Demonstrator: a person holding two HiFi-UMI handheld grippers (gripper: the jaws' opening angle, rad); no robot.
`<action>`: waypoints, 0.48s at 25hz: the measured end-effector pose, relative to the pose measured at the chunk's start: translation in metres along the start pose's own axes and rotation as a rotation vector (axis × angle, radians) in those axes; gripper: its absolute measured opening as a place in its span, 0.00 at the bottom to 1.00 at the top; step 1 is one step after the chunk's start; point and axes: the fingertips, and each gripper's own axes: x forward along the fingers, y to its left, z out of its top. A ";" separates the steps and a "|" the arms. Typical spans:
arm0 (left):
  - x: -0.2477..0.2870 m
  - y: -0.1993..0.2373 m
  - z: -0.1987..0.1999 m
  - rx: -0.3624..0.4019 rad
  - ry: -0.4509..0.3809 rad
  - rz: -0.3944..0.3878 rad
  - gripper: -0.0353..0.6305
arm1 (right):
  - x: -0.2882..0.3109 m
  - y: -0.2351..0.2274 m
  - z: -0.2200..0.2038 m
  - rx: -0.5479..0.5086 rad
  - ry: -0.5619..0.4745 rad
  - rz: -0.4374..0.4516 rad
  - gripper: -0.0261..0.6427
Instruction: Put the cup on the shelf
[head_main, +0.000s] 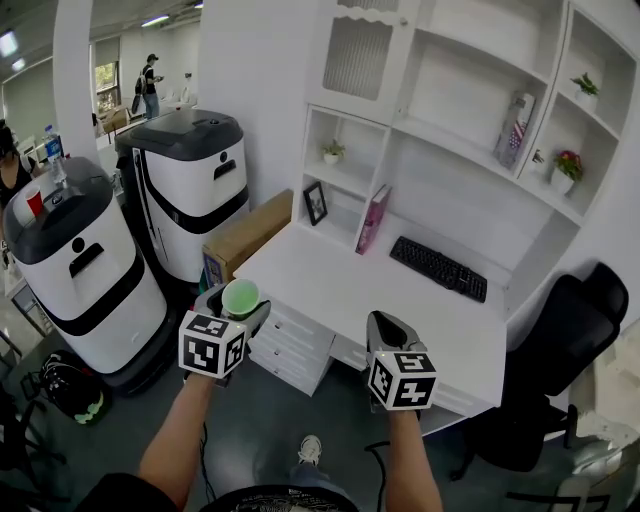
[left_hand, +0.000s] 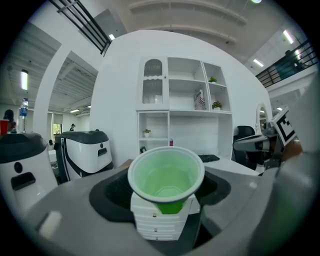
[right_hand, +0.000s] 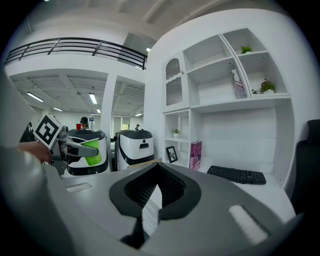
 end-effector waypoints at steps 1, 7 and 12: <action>0.010 0.001 0.003 0.003 0.003 0.001 0.58 | 0.008 -0.006 0.001 0.004 0.000 0.001 0.07; 0.067 0.008 0.027 0.013 0.005 0.014 0.58 | 0.058 -0.044 0.020 0.004 -0.002 0.021 0.07; 0.112 0.010 0.042 0.007 0.010 0.019 0.58 | 0.094 -0.074 0.034 -0.003 0.001 0.036 0.07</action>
